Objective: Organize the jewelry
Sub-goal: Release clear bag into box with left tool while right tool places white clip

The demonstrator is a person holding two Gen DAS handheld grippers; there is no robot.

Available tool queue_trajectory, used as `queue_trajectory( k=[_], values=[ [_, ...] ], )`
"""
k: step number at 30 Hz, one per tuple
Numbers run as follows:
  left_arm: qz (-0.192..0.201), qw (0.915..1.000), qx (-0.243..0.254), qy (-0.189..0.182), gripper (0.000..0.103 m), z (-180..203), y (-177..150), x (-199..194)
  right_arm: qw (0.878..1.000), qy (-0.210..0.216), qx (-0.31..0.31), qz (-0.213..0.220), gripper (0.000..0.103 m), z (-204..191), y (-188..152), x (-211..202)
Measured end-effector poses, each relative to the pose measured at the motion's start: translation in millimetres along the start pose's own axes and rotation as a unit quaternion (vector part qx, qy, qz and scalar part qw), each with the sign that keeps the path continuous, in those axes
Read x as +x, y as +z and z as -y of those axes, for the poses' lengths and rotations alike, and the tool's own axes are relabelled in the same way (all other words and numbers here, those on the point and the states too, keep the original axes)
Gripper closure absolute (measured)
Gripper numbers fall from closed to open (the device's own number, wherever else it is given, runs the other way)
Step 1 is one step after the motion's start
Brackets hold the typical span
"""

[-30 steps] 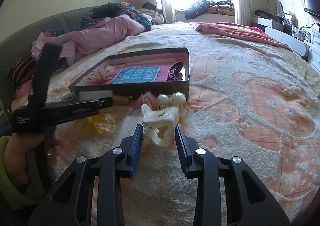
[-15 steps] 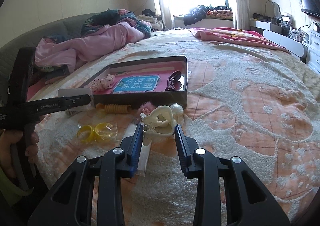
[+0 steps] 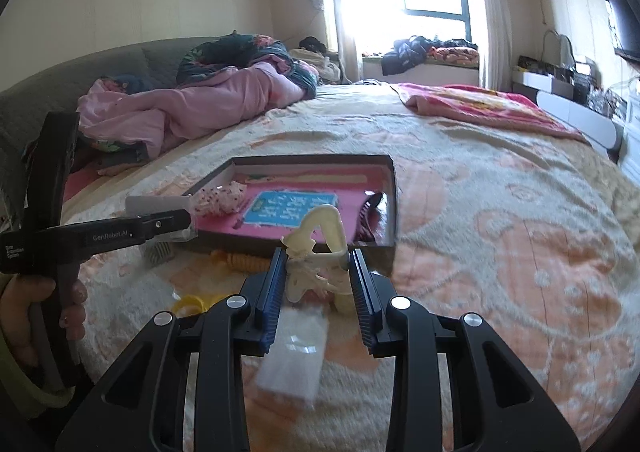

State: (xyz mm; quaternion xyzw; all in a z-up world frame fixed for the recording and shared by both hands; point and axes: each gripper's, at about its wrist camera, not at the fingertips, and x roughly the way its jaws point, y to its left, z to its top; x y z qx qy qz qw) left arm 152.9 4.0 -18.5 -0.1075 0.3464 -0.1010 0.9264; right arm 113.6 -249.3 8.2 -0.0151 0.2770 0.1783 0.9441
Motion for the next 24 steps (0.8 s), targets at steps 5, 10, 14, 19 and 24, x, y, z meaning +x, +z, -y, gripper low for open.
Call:
queue_trajectory(
  k=[5,10,14,19,24],
  values=[
    [0.005,0.9999,-0.01,0.007,0.085,-11.9,6.3,-0.2,1.0,0.011,-0.009,0.0,0.072,-10.5,12.6,16.2],
    [0.011,0.9997,-0.017,0.015,0.085,-20.9,14.7,0.9,1.0,0.018,-0.019,0.003,0.072,-19.8,24.9,30.3],
    [0.014,0.9995,-0.021,0.02,0.085,-24.7,22.5,3.9,1.0,0.017,-0.022,-0.001,0.073,-20.9,34.6,45.0],
    [0.01,0.9997,-0.013,0.019,0.085,-22.5,32.3,11.9,1.0,0.011,-0.024,-0.004,0.073,-20.0,44.6,59.4],
    [0.001,0.9998,0.002,0.02,0.085,-17.9,39.6,23.2,1.0,-0.001,-0.027,-0.006,0.073,-16.4,52.8,72.0]
  ],
)
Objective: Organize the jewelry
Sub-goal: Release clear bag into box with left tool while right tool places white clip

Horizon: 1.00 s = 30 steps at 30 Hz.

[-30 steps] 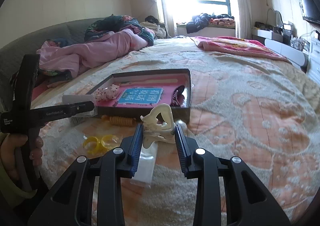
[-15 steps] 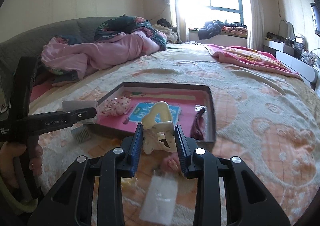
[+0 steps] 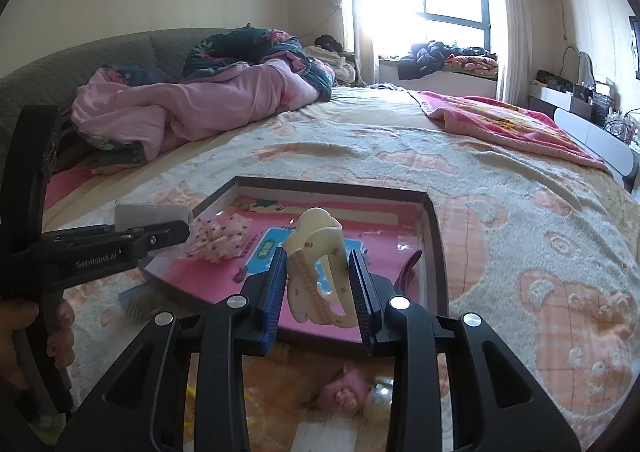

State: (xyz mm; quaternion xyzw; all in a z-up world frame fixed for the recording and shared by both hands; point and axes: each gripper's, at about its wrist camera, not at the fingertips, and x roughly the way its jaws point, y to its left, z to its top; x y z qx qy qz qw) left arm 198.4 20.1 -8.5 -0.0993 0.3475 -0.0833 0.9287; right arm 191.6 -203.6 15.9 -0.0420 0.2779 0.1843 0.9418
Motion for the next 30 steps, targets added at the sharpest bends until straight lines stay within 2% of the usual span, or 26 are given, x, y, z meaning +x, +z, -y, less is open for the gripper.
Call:
queue_trajectory(
  k=[11,26,30],
  values=[
    [-0.035,0.9992,0.014,-0.009,0.084,3.5,-0.3,34.3,0.999,-0.025,-0.006,-0.026,0.073,16.2,9.3,37.9],
    [-0.041,0.9987,0.029,-0.014,0.084,8.9,0.4,51.0,0.997,-0.03,0.001,-0.076,0.073,28.0,11.0,84.6],
    [-0.039,0.9988,0.029,-0.008,0.076,7.7,0.5,51.5,0.996,-0.026,-0.001,-0.081,0.073,27.7,15.2,91.2]
  ],
)
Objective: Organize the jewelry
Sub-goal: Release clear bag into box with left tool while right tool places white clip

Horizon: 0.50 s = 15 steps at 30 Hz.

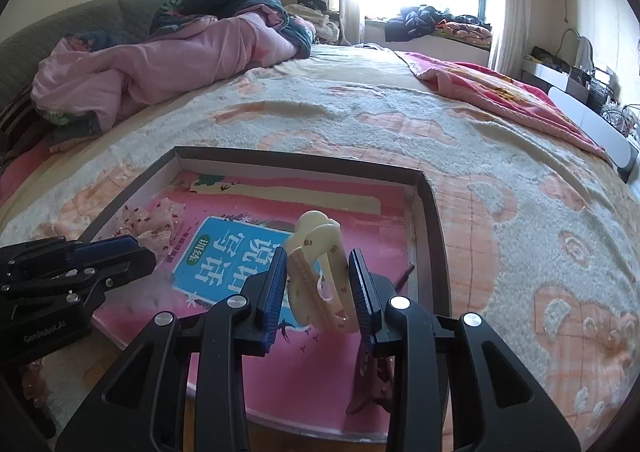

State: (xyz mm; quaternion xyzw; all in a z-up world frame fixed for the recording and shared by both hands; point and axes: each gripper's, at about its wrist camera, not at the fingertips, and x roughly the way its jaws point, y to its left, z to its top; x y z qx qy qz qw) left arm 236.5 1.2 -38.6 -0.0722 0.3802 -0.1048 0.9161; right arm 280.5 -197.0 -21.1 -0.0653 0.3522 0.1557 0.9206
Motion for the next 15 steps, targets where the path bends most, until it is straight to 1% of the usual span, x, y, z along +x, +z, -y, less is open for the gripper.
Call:
queue_trajectory(
  k=[3,9,15],
  values=[
    [0.003,1.0,-0.004,0.004,0.07,-3.6,0.3,-2.1,1.0,0.007,0.004,-0.004,0.073,0.9,3.9,5.0],
    [0.005,0.9999,-0.009,0.009,0.064,-6.6,0.0,-3.7,0.999,0.025,0.018,-0.013,0.072,3.5,7.1,9.3],
    [0.008,0.9998,-0.014,0.011,0.059,-9.7,0.3,-8.2,0.999,0.027,0.026,-0.021,0.071,4.2,1.2,10.5]
  ],
)
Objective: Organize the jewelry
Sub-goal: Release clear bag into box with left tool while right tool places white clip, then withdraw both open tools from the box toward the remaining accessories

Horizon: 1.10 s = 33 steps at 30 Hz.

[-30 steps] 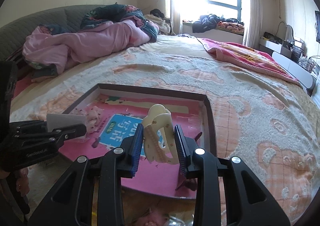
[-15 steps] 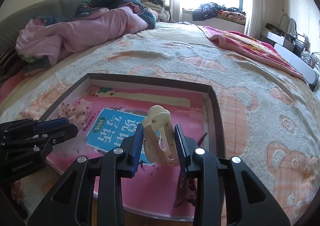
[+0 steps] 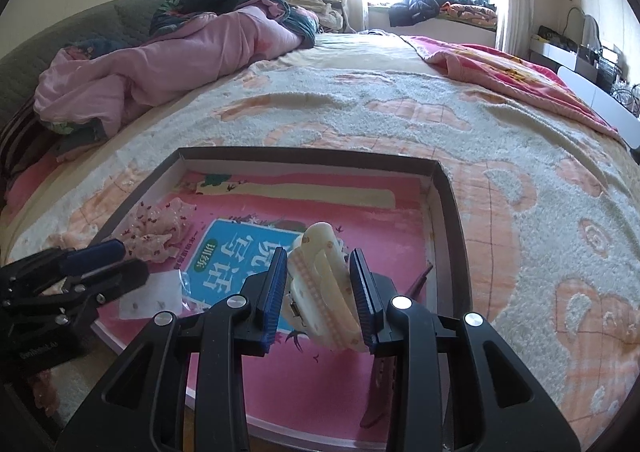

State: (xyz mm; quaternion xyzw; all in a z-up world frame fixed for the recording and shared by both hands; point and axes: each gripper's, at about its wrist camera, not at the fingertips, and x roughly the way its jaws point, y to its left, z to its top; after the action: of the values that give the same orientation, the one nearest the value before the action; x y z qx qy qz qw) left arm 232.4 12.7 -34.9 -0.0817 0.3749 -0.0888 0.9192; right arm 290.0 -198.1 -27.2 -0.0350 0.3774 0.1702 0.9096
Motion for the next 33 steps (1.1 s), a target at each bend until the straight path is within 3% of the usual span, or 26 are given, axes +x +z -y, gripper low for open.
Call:
queue_trajectory(
  k=[6,15,20,28,33],
  values=[
    [0.005,1.0,-0.002,0.001,0.053,-0.8,0.4,-3.5,1.0,0.002,0.007,0.009,0.067,1.9,-6.3,-8.0],
    [0.015,0.9999,-0.008,-0.001,0.046,-1.6,-1.1,-11.8,0.999,0.001,0.013,0.04,0.048,4.0,-12.2,-35.2],
    [0.021,0.9997,-0.009,0.001,0.042,-0.5,-2.9,-16.0,0.998,-0.004,0.018,0.063,0.032,5.2,-18.4,-52.1],
    [0.037,0.9992,-0.016,-0.001,0.024,0.5,-6.1,-27.2,0.995,-0.006,0.045,0.094,0.012,11.1,-27.9,-76.9],
    [0.051,0.9985,-0.018,-0.001,0.013,0.7,-6.9,-37.8,0.993,-0.003,0.057,0.105,0.008,16.3,-32.9,-89.5]
  ],
)
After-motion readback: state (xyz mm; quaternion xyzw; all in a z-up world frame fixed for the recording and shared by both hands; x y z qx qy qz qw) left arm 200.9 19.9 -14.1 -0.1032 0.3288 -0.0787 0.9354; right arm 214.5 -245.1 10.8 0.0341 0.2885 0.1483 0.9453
